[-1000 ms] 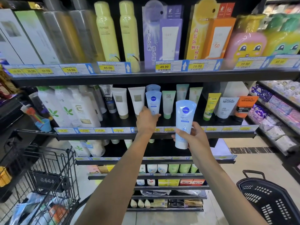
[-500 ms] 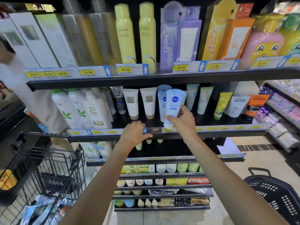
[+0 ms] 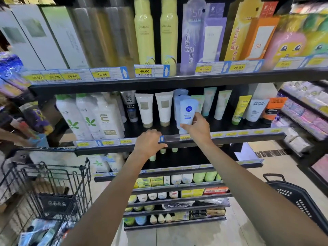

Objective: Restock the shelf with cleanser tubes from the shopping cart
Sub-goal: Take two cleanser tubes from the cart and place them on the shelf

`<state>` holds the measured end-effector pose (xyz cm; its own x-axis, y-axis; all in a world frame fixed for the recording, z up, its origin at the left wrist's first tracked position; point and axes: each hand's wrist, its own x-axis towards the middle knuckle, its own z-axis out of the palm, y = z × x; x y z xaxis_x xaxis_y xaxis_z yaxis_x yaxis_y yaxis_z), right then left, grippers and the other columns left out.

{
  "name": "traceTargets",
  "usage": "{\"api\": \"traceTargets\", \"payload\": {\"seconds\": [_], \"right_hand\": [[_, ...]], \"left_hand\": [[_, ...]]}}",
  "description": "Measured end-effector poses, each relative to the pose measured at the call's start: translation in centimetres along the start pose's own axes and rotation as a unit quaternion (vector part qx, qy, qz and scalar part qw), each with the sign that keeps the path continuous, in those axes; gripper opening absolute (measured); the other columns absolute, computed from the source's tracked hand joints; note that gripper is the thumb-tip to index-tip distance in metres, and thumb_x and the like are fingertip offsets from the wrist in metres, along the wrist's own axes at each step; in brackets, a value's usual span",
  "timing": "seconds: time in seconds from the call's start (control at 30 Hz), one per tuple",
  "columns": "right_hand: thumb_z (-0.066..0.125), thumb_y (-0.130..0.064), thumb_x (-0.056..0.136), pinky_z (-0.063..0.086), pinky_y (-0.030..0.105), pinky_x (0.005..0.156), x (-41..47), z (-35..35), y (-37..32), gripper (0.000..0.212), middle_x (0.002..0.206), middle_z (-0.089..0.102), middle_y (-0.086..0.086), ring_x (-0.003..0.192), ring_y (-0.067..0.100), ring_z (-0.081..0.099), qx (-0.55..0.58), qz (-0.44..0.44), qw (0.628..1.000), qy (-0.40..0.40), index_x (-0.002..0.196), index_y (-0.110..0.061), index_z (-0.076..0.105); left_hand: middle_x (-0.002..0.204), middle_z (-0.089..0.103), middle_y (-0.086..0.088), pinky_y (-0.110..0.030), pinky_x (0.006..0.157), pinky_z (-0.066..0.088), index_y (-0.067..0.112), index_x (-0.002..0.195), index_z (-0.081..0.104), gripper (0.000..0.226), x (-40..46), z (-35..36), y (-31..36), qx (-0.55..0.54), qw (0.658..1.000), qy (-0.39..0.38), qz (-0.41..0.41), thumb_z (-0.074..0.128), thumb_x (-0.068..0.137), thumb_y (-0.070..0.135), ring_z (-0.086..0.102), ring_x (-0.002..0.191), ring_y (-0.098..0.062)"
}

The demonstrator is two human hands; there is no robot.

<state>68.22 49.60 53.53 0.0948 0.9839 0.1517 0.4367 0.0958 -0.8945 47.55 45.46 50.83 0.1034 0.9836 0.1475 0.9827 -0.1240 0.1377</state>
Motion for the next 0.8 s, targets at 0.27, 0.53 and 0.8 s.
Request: {"api": "traceTargets", "payload": {"seconds": [0.27, 0.53, 0.8], "right_hand": [[0.084, -0.042, 0.081, 0.059, 0.042, 0.084, -0.5, 0.4, 0.6, 0.057, 0.118, 0.072, 0.004, 0.105, 0.026, 0.069, -0.173, -0.030, 0.984, -0.011, 0.124, -0.017, 0.055], [0.082, -0.044, 0.082, 0.059, 0.048, 0.087, -0.5, 0.7, 0.5, 0.057, 0.118, 0.072, 0.005, 0.107, 0.028, 0.069, -0.198, -0.019, 0.980, 0.005, 0.125, -0.018, 0.055], [0.082, -0.044, 0.083, 0.059, 0.042, 0.084, -0.7, 1.2, 0.1, 0.050, 0.116, 0.073, 0.003, 0.106, 0.024, 0.070, -0.188, -0.007, 0.982, 0.020, 0.118, -0.016, 0.059]], "left_hand": [[0.108, 0.064, -0.001, -0.040, 0.088, 0.044, 0.021, 0.113, 0.067, 0.045, 0.2, 0.5, -0.9, 0.038, 0.999, 0.014, 0.021, 0.066, 0.091, 0.061, 0.061, 0.102, -0.024], [0.111, 0.064, 0.000, -0.039, 0.093, 0.040, 0.022, 0.117, 0.066, 0.048, 0.1, 1.3, -1.1, 0.034, 0.999, 0.036, 0.022, 0.062, 0.092, 0.063, 0.059, 0.105, -0.023], [0.112, 0.064, 0.001, -0.038, 0.096, 0.039, 0.022, 0.117, 0.066, 0.046, 0.0, 1.2, -1.1, 0.015, 0.999, 0.043, 0.026, 0.063, 0.092, 0.061, 0.058, 0.105, -0.021]]}}
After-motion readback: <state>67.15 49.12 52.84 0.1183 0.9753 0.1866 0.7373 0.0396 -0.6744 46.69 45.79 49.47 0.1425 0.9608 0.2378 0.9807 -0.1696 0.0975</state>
